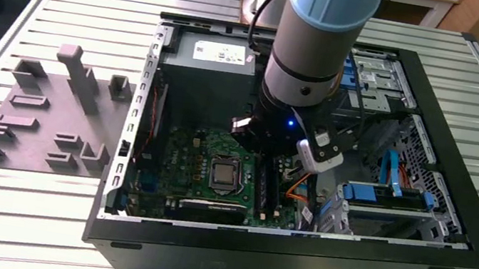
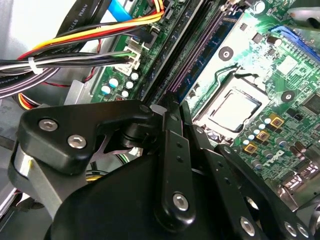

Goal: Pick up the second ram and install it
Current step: 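Insert the second ram into the second slot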

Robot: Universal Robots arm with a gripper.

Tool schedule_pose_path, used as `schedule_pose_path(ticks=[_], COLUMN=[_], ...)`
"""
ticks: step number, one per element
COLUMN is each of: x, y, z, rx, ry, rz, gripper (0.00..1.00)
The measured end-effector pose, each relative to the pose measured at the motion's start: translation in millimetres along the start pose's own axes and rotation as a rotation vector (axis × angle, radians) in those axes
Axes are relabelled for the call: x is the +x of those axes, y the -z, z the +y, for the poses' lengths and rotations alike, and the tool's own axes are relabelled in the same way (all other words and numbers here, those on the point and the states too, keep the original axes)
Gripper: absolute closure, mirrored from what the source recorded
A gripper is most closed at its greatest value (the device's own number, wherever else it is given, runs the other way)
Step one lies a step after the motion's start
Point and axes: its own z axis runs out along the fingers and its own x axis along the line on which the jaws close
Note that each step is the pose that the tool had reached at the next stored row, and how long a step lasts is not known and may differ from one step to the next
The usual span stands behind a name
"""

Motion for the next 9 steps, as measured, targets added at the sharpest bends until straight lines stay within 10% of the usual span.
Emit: schedule_pose_path(ticks=[9], x=[0.0], y=[-0.2], z=[-1.1], rx=[0.0004], ry=[0.0], rz=[0.0], gripper=[0.86])
